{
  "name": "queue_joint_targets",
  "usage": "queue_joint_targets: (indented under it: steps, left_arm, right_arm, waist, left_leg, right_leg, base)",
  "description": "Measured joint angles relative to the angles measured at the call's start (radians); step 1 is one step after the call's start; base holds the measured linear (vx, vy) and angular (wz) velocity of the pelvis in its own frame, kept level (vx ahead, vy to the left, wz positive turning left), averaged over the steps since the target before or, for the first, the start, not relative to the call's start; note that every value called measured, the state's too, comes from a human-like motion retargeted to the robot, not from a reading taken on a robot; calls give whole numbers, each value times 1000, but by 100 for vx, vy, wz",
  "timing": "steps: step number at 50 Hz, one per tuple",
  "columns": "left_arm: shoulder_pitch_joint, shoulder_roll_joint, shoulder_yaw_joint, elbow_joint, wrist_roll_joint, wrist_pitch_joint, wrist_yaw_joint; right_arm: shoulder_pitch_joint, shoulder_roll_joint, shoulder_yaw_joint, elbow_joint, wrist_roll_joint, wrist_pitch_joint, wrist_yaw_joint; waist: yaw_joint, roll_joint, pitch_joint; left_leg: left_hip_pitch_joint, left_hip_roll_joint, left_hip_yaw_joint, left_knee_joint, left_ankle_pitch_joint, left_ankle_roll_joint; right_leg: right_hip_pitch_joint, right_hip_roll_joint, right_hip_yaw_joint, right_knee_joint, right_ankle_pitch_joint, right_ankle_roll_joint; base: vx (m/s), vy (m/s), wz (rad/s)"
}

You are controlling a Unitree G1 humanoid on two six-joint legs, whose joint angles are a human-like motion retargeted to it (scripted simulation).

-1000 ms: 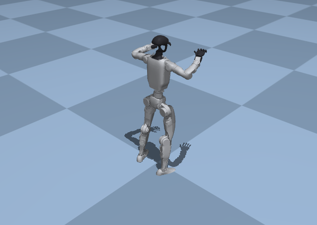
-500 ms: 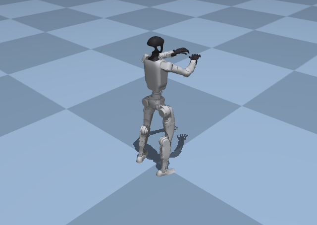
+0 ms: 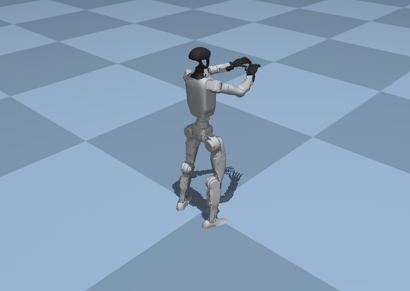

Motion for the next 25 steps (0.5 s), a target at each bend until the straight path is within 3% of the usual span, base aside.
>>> queue_joint_targets:
  steps: [19, 25]
  left_arm:
    - [-68, -160, -2, 89, -19, 45, -102]
    - [-107, -207, -12, 148, -92, 85, -217]
  right_arm:
    - [-64, -80, -33, -10, 42, 50, 168]
    - [-52, -97, 2, -27, 103, 61, 380]
  waist:
    - [-96, 34, 9]
    - [-165, 47, 32]
  left_leg:
    - [7, 0, 47, -10, 2, -3]
    - [-2, 6, 76, -13, 9, 1]
  right_leg:
    - [-32, 7, 53, 7, 4, -7]
    - [-69, 19, 89, 18, 9, -10]
  base:
    - [-1, 0, -8]
    - [-4, -4, -30]
